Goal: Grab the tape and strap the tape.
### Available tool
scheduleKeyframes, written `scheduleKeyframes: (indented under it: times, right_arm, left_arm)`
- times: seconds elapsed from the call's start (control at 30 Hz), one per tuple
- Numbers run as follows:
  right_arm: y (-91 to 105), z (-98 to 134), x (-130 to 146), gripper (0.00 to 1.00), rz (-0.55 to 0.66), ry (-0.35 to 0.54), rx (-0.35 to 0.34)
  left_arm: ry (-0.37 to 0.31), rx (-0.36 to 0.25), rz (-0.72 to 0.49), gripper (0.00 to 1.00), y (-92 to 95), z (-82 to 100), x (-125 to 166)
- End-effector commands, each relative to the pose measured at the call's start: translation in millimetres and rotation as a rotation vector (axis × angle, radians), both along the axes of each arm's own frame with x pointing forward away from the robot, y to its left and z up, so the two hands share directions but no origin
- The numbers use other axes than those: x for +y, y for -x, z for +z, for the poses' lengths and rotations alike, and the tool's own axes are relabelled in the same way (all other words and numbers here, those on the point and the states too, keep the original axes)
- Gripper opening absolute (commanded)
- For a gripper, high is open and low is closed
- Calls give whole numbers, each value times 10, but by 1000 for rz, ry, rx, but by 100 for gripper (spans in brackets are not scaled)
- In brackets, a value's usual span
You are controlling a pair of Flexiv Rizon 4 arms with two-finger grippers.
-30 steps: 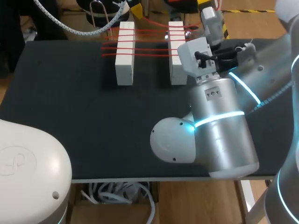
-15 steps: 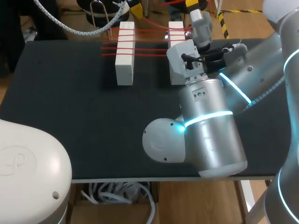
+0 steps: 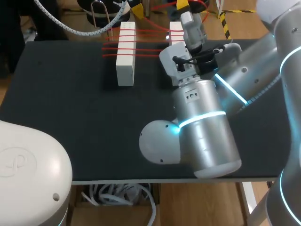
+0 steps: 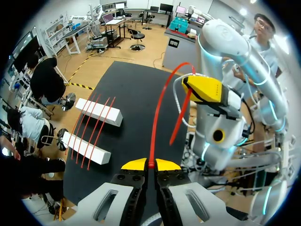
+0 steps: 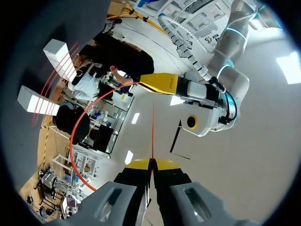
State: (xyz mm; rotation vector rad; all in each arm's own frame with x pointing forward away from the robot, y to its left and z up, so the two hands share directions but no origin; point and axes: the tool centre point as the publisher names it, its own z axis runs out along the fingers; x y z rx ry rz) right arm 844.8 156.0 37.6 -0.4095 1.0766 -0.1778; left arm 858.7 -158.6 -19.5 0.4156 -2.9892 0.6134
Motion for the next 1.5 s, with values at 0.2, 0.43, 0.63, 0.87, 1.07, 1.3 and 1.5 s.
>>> scheduleKeyframes:
  times: [0.2,0.43,0.63,0.87,1.07,1.3,1.5]
  right_arm:
    - [-25,48,100,0,-3,-40,-35]
    - [-15,86,101,0,17,-71,-49]
    - [-15,86,101,0,17,-71,-49]
    - [-15,86,101,0,17,-71,-49]
    - [-15,86,101,0,17,-71,-49]
    - [-15,86,101,0,17,-71,-49]
    - [-15,86,101,0,17,-71,-49]
  left_arm:
    - [-2,0,0,0,0,0,0]
    - [-2,0,0,0,0,0,0]
    - [-2,0,0,0,0,0,0]
    - [-2,0,0,0,0,0,0]
    - [-2,0,0,0,0,0,0]
    - [-2,0,0,0,0,0,0]
    - [-2,0,0,0,0,0,0]
